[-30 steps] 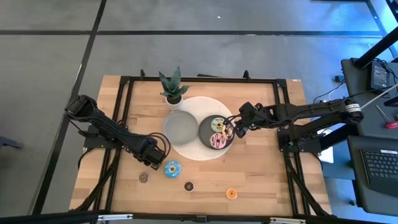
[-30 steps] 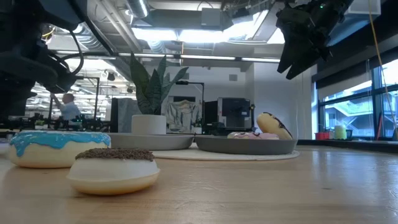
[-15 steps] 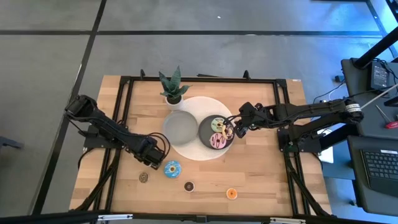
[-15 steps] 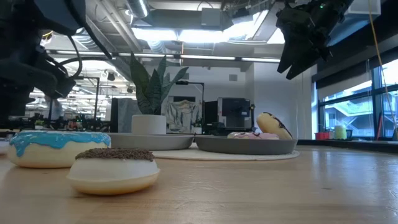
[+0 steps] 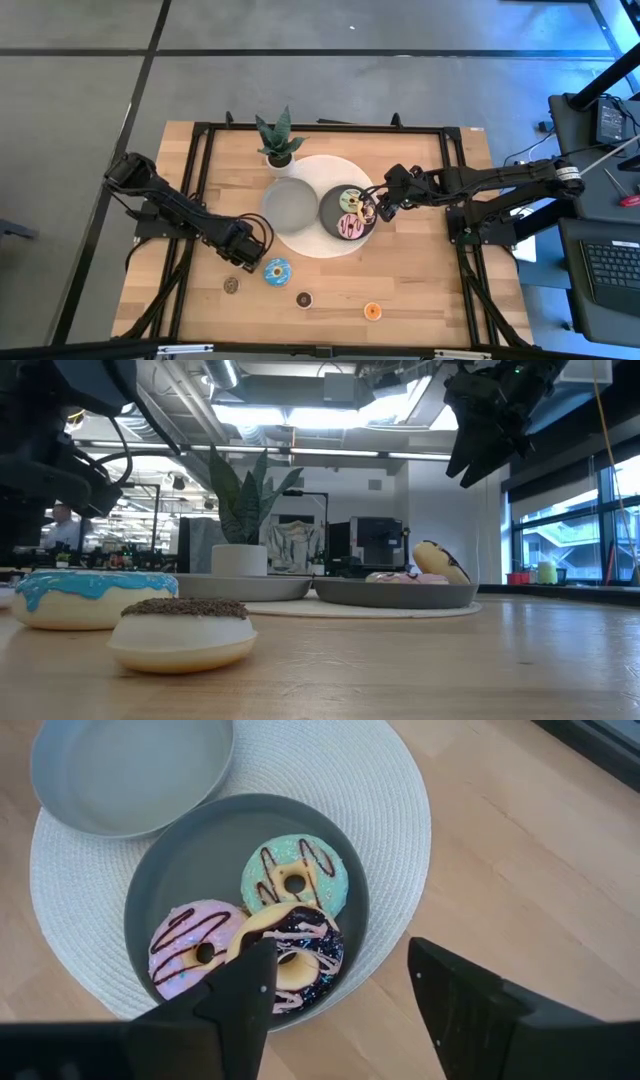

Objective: Pick & Place donuts
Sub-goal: Put the small blue donut on the gray plate

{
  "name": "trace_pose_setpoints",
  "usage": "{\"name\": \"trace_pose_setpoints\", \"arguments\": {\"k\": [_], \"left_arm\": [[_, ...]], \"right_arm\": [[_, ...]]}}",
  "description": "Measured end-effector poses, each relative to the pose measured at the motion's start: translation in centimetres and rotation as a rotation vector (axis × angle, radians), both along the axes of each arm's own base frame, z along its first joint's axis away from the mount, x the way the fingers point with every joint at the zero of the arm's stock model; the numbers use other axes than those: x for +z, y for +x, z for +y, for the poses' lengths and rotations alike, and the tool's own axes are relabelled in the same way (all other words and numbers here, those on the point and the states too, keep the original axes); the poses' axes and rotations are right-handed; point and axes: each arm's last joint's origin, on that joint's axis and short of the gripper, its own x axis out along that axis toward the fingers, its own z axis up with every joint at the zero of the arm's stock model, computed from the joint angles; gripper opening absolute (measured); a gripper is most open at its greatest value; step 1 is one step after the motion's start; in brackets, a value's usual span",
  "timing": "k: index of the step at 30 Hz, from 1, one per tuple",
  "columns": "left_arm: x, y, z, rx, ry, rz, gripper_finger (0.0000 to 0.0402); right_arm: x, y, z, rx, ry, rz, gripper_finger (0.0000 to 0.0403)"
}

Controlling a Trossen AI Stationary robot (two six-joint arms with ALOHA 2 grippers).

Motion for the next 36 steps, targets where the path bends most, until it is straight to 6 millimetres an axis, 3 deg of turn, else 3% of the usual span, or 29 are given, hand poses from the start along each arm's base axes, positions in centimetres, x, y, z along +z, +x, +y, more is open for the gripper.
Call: {"name": "trace_pose_setpoints", "arguments": {"k": [6, 11, 23, 31, 36], "left_arm": [[0.2, 0.1, 0.0, -0.007, 0.002, -0.008, 0.0014], [1.8, 1.2, 0.7, -0.03, 0.038, -0.108, 0.0021], [5.3, 4.6, 7.3, -0.107, 0.234, -0.28, 0.0017], [5.2, 6.0, 11.0, -0.111, 0.269, -0.353, 0.0016], [3.6, 8.2, 11.6, -0.177, 0.236, -0.426, 0.0015]], "right_arm": [[0.0, 0.0, 0.0, 0.0, 0.0, 0.001, 0.0227], [0.0, 0.0, 0.0, -0.003, -0.003, 0.002, 0.0228], [0.0, 0.0, -0.1, -0.026, -0.027, -0.007, 0.0228], [0.1, 0.0, -0.2, -0.043, -0.051, -0.011, 0.0228], [0.1, 0.0, -0.3, -0.056, -0.069, -0.015, 0.0227]]}}
